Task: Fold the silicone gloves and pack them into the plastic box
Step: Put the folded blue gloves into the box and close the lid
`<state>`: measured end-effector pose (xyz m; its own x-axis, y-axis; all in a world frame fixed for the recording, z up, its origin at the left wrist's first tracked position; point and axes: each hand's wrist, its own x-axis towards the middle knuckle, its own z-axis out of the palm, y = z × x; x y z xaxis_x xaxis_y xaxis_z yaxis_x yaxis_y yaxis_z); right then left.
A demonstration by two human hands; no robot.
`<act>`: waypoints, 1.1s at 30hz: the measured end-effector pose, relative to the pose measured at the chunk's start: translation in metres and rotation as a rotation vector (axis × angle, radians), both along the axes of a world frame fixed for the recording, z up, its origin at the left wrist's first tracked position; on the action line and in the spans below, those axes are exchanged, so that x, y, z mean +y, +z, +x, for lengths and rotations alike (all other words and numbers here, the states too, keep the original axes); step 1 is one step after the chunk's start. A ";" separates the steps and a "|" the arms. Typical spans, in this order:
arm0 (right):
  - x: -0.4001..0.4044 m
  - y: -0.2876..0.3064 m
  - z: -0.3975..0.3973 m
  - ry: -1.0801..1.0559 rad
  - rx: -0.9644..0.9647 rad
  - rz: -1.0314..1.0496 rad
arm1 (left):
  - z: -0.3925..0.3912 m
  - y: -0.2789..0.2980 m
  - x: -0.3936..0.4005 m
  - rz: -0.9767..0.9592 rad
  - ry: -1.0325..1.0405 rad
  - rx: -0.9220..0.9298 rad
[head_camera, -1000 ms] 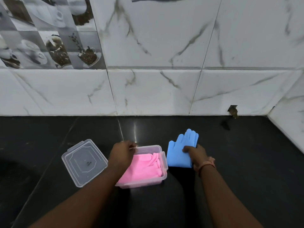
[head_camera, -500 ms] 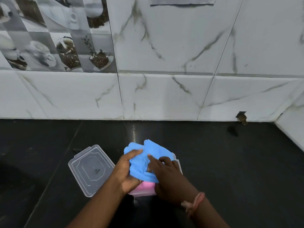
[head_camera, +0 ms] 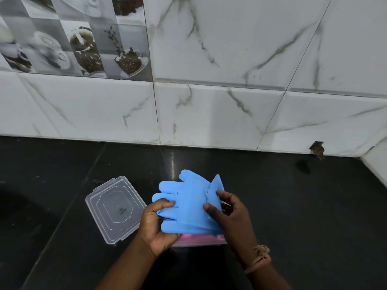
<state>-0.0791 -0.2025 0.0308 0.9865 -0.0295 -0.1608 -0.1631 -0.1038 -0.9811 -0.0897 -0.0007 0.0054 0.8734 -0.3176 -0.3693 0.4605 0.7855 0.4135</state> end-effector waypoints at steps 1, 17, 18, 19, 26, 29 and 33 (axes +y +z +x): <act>0.005 0.002 -0.003 0.036 -0.019 -0.072 | 0.000 -0.001 -0.001 -0.010 0.001 -0.005; 0.036 -0.005 -0.019 0.252 -0.601 -0.776 | 0.001 -0.009 -0.016 -0.082 0.058 0.101; 0.036 -0.009 -0.021 0.312 -0.618 -0.847 | 0.001 -0.009 -0.016 -0.059 0.064 0.108; 0.035 -0.010 -0.022 0.347 -0.633 -0.875 | 0.001 -0.008 -0.015 -0.047 0.072 0.112; 0.026 0.004 -0.029 0.269 -0.428 -0.330 | 0.002 -0.005 -0.013 -0.071 0.103 0.101; 0.018 0.011 -0.015 0.006 -0.345 -0.319 | 0.001 -0.008 -0.014 -0.085 0.130 0.088; 0.000 0.015 0.003 -0.031 -0.027 -0.585 | -0.001 -0.007 -0.012 -0.130 0.088 0.064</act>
